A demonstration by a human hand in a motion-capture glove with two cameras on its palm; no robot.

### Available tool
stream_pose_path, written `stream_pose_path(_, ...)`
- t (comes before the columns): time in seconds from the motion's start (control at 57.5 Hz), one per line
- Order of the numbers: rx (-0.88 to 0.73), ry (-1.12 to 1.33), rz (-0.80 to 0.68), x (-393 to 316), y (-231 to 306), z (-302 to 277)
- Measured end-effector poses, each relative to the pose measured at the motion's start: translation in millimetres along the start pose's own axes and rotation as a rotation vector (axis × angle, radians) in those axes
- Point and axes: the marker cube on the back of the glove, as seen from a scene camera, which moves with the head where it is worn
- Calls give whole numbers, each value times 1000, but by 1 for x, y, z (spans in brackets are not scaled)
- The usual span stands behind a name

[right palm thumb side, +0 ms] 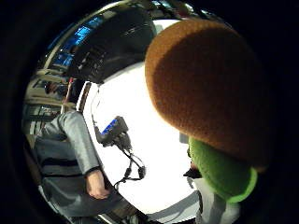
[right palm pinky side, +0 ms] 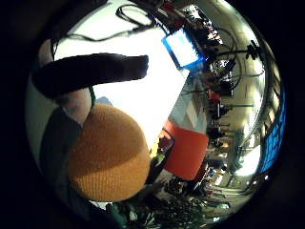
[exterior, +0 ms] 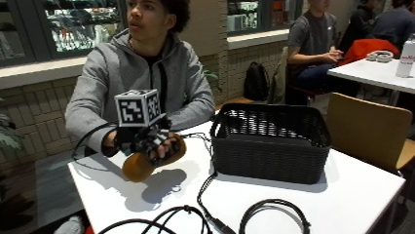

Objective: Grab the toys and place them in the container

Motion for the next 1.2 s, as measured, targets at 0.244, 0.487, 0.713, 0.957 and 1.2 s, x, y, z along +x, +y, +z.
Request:
stream_pose_path(0.244, 202, 174, -298, -53, -72, -77)
stream_pose_path(0.487, 209, 2, -301, -152, -164, -118)
stream_pose_path(0.713, 184, 78, -389, -193, -199, -104)
stream_pose_path(0.957, 38, 144, -331, -188, -197, -93)
stream_pose_path(1.2, 24, 178, -236, -130, -152, -93)
